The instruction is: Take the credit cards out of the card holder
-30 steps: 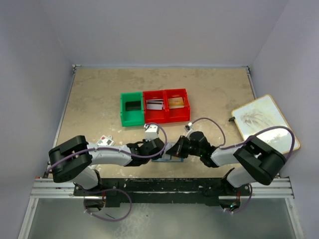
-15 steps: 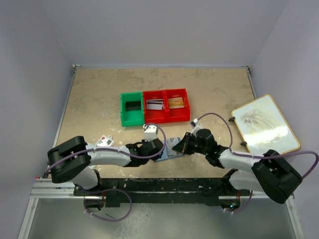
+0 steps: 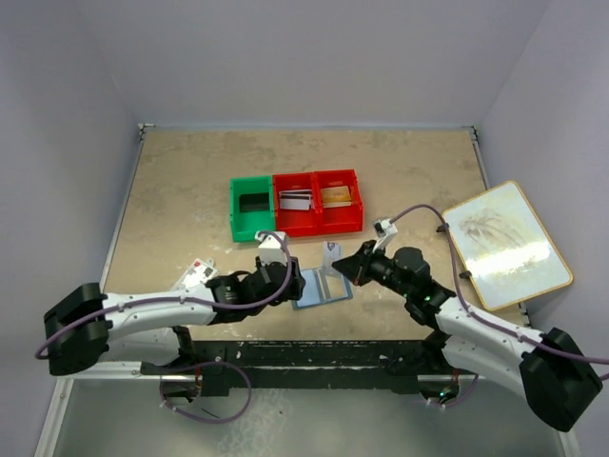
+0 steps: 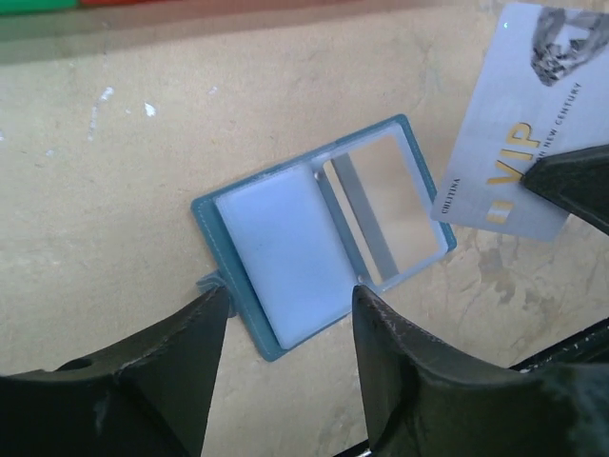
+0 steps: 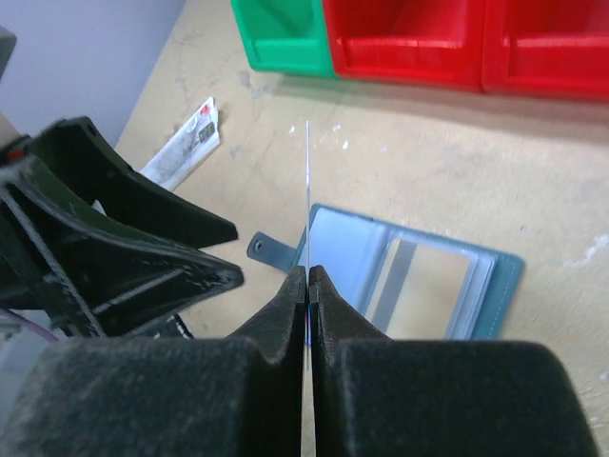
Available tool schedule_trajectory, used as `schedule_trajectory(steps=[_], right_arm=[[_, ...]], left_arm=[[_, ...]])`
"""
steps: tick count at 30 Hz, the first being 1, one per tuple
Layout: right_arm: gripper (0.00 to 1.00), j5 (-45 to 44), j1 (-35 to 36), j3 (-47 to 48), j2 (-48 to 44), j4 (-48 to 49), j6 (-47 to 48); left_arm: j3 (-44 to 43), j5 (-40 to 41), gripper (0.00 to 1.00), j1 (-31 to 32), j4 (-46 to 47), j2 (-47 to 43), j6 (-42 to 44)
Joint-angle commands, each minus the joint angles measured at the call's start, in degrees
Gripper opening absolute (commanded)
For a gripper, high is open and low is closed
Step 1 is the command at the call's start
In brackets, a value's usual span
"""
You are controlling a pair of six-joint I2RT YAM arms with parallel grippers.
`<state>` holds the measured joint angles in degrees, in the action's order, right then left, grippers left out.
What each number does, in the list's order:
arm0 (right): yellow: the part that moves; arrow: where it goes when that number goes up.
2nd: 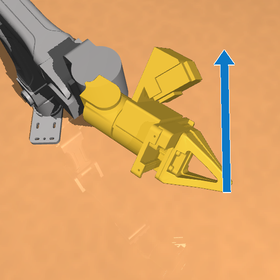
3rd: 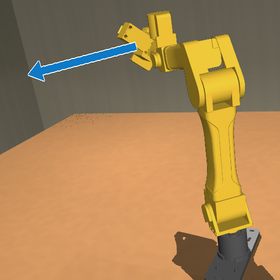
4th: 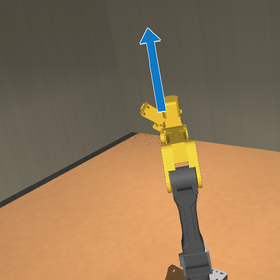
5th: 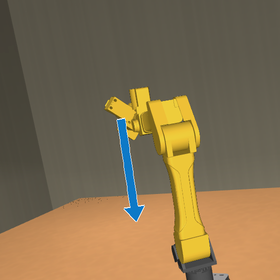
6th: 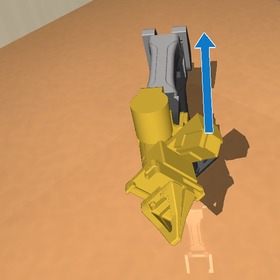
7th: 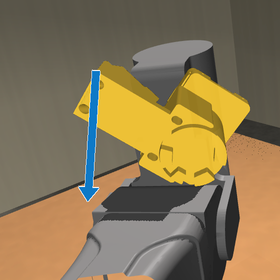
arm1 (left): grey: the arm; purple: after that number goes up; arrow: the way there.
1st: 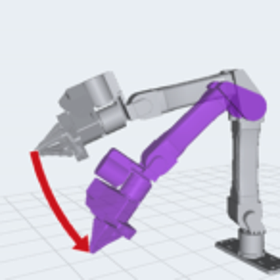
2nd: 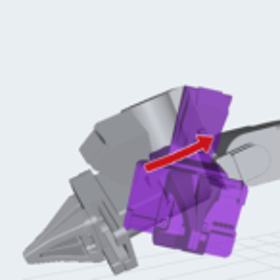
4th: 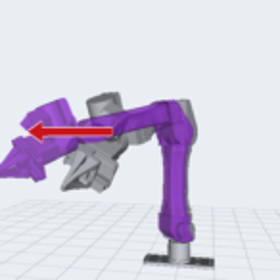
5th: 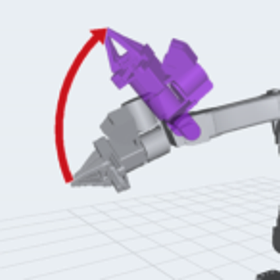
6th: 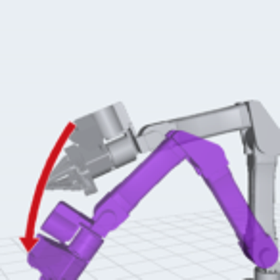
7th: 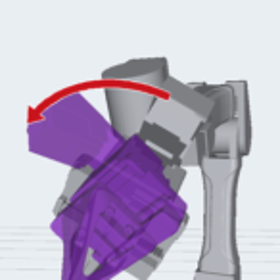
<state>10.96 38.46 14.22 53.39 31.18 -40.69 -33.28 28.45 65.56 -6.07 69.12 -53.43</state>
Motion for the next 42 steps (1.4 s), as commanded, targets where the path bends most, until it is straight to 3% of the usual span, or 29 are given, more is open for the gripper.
schedule_trajectory(steps=[1, 9, 12, 14, 17, 19, 23, 29, 34, 42], right_arm=[[0.00, -1.6, 0.0, 0.1, -4.7, 3.1, 12.2], [0.00, -1.5, 0.0, 3.3, -8.5, 2.3, 34.0], [0.00, -2.5, 0.0, 7.8, -6.4, -3.0, 41.3], [0.00, -1.9, 0.0, 9.6, -4.1, -1.2, 44.0], [0.00, -1.8, 0.0, 15.9, 2.1, -4.4, 50.6], [0.00, -2.7, 0.0, 21.3, 7.5, -9.2, 52.7], [0.00, -6.2, -0.2, 32.6, 18.1, -17.0, 57.2], [0.00, -2.5, -0.4, 44.7, 30.0, -23.4, 64.7], [0.00, -5.1, -0.5, 50.7, 37.0, -24.6, 68.8], [0.00, -5.5, -0.5, 57.2, 45.3, -24.0, 71.6]], left_arm=[[-1.2, 3.6, 0.58, -2.6, -8.0, -6.7, 5.4], [-6.1, 3.3, 0.78, -12.6, -17.8, -9.1, 8.8], [-8.2, 2.2, 0.79, -19.3, -21.8, -8.9, 11.2], [-9.1, 1.1, 0.79, -23.7, -23.3, -9.4, 11.6], [-9.6, 1.3, 0.79, -27.2, -23.6, -11.0, 10.7], [-12.6, 1.8, 0.79, -29.0, -28.5, -11.5, 9.6], [-20.2, 5.3, 0.79, -29.3, -35.7, -14.0, 11.2], [-19.7, 11.1, 0.79, -30.2, -37.8, -12.3, 16.5], [-16.2, 13.9, 0.79, -30.9, -33.0, -12.4, 18.0], [-16.3, 22.9, 0.79, -31.1, -35.9, -19.8, 15.9]])
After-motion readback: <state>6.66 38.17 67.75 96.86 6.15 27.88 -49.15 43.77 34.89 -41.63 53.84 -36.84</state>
